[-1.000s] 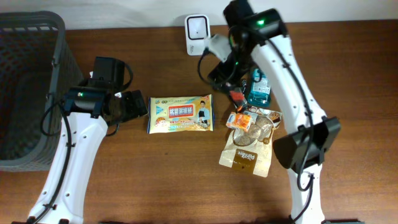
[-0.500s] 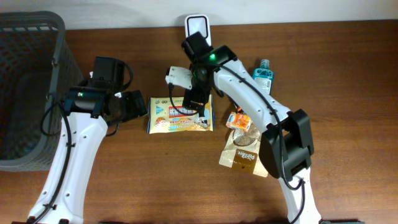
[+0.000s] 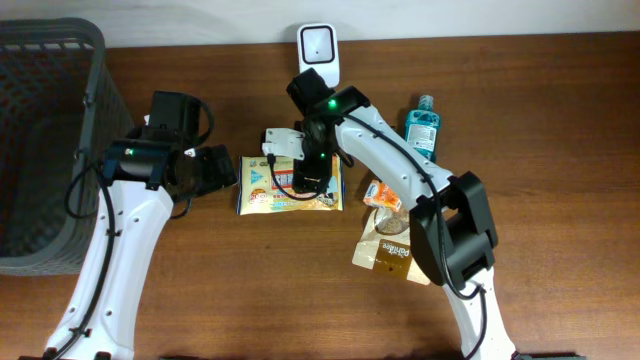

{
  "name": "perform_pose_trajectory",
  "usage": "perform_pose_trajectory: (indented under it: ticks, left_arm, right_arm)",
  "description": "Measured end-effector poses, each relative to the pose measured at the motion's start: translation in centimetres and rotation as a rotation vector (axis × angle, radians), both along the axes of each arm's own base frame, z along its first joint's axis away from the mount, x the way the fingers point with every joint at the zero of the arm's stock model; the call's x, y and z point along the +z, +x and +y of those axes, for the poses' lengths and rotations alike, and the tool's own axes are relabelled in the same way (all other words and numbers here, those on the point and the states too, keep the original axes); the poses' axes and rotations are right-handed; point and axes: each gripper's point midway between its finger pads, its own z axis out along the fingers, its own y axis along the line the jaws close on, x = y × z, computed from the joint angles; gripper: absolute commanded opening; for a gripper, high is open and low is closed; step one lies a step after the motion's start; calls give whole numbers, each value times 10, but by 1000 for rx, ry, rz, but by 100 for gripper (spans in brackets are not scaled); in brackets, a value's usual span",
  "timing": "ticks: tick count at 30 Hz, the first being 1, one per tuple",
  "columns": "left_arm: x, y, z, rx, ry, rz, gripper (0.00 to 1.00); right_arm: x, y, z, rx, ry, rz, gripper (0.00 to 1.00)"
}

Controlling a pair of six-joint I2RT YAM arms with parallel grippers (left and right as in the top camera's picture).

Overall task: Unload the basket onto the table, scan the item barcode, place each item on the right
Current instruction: 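Grasp the snack bag's top edge with the right gripper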

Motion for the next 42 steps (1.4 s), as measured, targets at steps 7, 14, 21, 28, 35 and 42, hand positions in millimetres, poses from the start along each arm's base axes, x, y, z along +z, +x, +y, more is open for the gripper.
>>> perform_pose_trajectory:
  ticks: [7,14,21,28,35,42]
  left_arm:
    - [0,0,0,0,0,0,99]
    - [0,0,0,0,0,0,99]
    - [0,0,0,0,0,0,99]
    - [0,0,0,0,0,0,99]
    - [0,0,0,0,0,0,99]
    - [0,0,0,0,0,0,99]
  right_arm:
    - [-18,6,9,11,27,4,96]
    - [-52,8,12,-25,14,52,80]
    - [-51,9,13,-101,23,84,72]
    - [-54,-3,6,-133,-10,147,84]
    - [-56,-13,0,-138,-41,191,85]
    - [-58,-15,-2,-151,-48,204,63]
